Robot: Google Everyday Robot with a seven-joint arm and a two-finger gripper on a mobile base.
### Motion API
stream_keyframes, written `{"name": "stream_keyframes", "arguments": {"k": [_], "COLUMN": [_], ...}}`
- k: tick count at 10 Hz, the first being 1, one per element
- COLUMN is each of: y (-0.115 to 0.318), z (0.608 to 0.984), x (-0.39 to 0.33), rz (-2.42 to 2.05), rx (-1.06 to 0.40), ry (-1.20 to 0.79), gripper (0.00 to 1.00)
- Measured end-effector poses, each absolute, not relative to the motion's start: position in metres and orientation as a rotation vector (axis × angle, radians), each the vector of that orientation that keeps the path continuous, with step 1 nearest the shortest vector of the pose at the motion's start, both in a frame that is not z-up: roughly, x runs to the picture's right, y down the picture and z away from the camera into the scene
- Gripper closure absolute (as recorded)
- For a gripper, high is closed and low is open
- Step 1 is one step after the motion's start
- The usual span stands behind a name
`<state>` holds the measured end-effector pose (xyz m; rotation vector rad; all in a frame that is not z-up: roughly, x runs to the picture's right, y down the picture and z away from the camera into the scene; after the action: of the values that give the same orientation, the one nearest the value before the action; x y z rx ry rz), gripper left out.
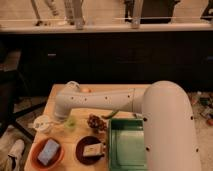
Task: Place fork in table surface
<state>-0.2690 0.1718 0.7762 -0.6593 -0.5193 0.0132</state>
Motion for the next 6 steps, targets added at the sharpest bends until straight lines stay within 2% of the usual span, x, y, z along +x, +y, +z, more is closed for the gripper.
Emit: {"name": "stream_keyframes", "arguments": {"k": [6], "y": [0.1708], "z": [0.7752], "x": [-0.2702], "rz": [0.007], "rx": [-0.661], "ry": [-0.527], "gripper": [0.82]}}
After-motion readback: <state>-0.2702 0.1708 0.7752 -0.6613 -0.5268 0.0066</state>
